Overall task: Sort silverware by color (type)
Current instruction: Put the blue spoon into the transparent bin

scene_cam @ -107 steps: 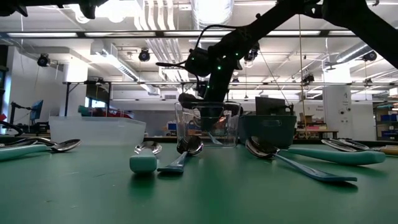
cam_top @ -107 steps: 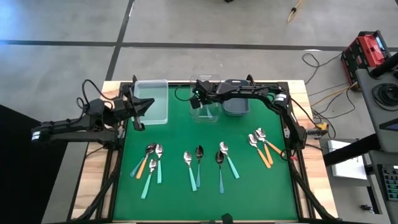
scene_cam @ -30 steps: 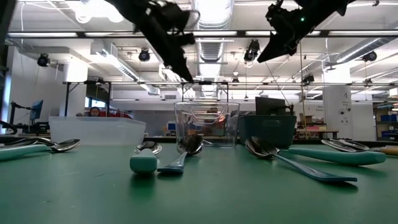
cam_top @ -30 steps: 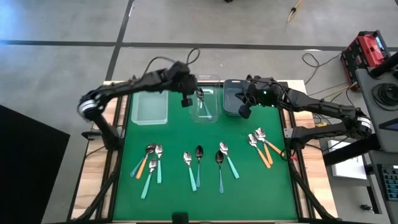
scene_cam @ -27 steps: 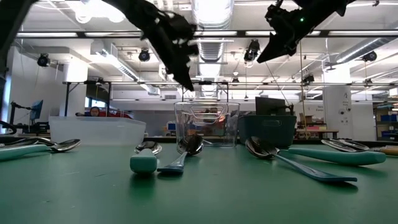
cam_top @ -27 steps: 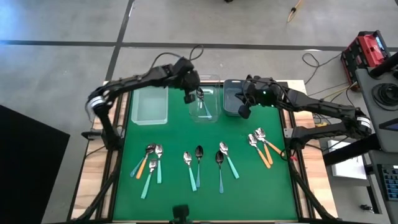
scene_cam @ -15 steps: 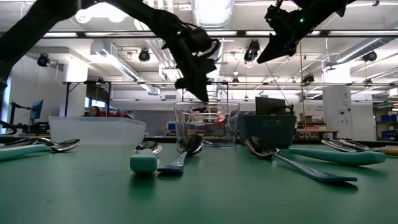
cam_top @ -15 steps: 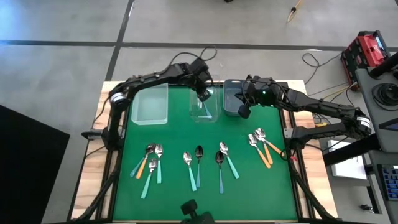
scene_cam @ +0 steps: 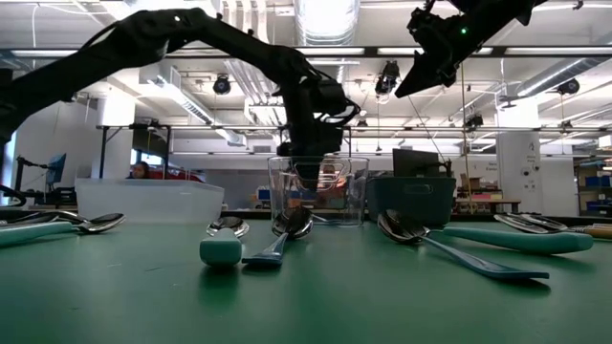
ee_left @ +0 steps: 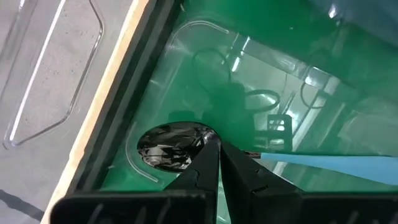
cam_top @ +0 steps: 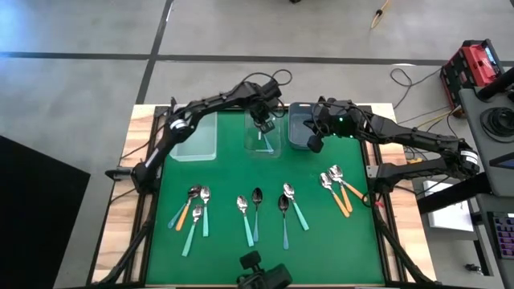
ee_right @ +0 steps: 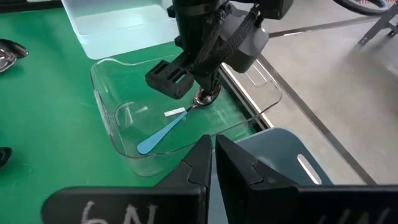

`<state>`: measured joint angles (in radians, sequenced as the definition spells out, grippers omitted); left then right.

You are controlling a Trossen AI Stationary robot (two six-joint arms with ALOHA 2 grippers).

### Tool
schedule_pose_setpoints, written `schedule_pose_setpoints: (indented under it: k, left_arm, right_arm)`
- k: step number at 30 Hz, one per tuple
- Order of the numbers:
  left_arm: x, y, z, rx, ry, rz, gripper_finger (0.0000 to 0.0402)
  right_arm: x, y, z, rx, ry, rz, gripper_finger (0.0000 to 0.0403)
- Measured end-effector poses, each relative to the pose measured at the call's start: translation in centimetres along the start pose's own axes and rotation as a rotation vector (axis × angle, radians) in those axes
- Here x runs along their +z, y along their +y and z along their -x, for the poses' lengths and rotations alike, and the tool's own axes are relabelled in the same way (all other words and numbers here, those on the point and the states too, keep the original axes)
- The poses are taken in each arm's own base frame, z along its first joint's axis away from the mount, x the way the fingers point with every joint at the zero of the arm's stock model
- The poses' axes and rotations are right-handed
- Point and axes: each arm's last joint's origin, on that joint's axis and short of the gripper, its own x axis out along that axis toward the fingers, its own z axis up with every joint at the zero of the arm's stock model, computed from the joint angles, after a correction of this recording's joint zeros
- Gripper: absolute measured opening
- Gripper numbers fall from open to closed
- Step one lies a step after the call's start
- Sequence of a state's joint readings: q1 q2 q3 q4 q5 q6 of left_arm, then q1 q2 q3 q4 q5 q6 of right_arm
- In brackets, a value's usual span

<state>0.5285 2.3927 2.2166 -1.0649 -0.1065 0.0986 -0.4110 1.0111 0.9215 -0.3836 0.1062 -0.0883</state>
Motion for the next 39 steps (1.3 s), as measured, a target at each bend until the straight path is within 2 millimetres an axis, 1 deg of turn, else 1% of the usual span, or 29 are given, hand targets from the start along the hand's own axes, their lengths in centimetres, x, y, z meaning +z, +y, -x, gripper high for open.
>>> schedule_pose_setpoints:
  k: [8,14,20,37,39]
  left_arm:
    - [-0.6,-0.2,-1.5,0.011,0.051,0.011,0.0]
    - [-0.5,-0.5,-2.4,0.012,0.038,0.018,0.0]
    - [-0.7,-0.7,-3.6,0.016,0.067,0.02,0.0]
    - [-0.6,-0.8,-3.9,0.015,0.055,0.019,0.0]
    - [-0.6,-1.0,-3.5,0.01,0.054,0.01,0.0]
  right_arm:
    - [0.0,0.0,0.0,0.0,0.0,-0.001,0.0013]
    - [0.0,0.0,0.0,0.0,0.0,-0.01,0.0013]
    - [0.0,0.0,0.0,0.0,0.0,-0.013,0.0013]
    - [0.0,0.0,0.0,0.0,0.0,-0.02,0.0013]
    - [0.0,0.0,0.0,-0.001,-0.005,-0.021,0.0013]
